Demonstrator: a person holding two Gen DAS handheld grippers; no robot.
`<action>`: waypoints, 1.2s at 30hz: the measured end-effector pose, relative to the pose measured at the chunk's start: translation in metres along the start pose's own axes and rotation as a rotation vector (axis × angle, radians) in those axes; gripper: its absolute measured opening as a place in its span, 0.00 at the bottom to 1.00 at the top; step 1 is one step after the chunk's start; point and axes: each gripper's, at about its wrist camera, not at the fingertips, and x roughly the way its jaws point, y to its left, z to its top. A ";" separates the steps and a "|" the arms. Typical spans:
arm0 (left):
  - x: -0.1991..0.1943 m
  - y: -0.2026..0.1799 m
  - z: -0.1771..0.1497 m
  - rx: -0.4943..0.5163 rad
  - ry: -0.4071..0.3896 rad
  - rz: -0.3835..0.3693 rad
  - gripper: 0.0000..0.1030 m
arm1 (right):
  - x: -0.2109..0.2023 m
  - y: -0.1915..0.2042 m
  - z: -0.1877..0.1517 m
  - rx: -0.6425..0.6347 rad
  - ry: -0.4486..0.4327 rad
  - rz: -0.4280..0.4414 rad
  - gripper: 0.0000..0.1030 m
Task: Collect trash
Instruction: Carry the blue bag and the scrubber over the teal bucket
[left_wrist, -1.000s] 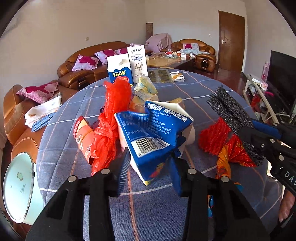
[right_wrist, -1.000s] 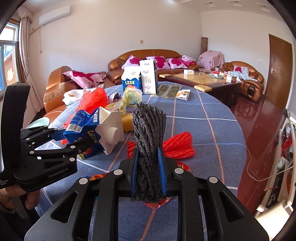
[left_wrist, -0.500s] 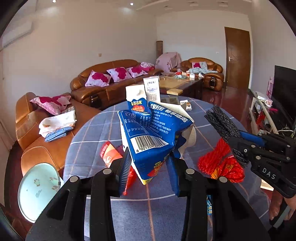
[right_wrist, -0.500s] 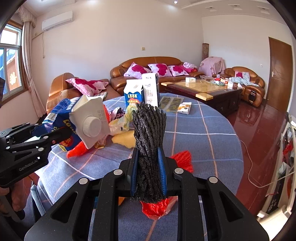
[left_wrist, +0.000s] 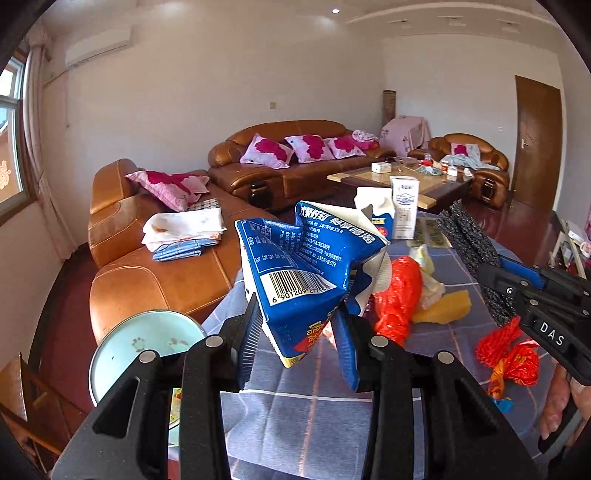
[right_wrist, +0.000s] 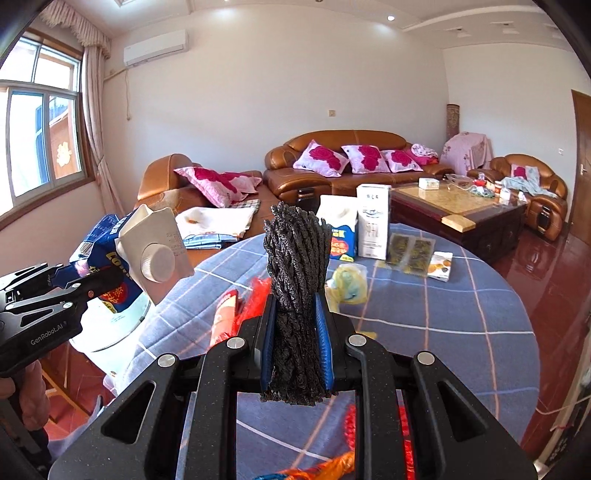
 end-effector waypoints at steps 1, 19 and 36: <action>0.000 0.007 0.001 -0.011 0.002 0.017 0.36 | 0.004 0.005 0.003 -0.005 0.001 0.013 0.20; 0.004 0.099 0.009 -0.137 0.014 0.283 0.36 | 0.086 0.088 0.035 -0.092 0.052 0.184 0.20; 0.006 0.154 -0.001 -0.199 0.073 0.440 0.36 | 0.130 0.146 0.039 -0.177 0.087 0.292 0.20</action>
